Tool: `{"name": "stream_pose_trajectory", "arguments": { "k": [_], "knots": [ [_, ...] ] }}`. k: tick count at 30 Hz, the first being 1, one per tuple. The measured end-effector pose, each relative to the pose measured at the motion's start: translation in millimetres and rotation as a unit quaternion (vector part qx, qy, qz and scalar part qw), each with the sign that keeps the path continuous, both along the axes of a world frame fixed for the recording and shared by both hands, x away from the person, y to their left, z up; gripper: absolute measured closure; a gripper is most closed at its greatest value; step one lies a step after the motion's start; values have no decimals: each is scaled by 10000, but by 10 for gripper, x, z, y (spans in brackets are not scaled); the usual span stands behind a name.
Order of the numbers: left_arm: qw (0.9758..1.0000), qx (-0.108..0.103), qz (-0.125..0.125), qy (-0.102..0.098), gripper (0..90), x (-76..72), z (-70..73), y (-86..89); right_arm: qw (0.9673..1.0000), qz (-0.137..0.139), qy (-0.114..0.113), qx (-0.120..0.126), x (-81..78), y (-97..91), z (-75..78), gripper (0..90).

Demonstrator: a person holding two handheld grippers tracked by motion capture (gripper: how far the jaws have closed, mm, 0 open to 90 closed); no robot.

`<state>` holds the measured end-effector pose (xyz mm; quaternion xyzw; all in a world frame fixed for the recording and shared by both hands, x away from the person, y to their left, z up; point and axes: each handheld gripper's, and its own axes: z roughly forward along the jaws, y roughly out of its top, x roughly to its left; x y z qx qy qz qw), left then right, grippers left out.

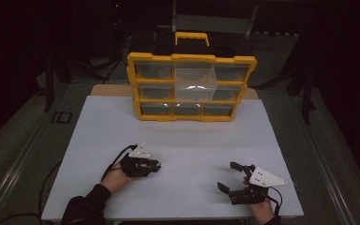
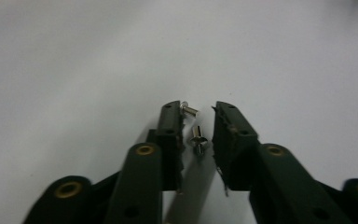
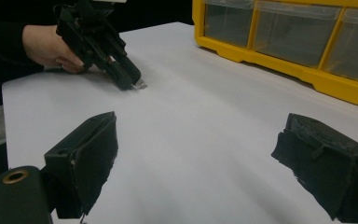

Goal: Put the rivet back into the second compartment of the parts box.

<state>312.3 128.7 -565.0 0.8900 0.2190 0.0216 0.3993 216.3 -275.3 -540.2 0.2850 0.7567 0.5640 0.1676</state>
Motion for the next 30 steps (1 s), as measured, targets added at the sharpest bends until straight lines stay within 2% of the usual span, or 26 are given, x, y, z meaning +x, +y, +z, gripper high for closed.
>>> {"name": "stream_pose_trajectory", "arguments": {
  "k": [4,13,20,30],
  "knots": [
    [10000,12,-40,32,807,5,-1,0,10000,-2,-3,0,2,-3,-2,109],
    [9999,-93,-36,138,818,17,24,62,10000,-3,-3,1,2,-1,-2,110],
    [9998,-193,-6,49,822,21,206,157,10000,-3,5,-9,3,4,-4,109],
    [9989,-431,-11,-178,822,80,588,248,10000,-7,0,-1,4,2,-2,109]
  ]
}}
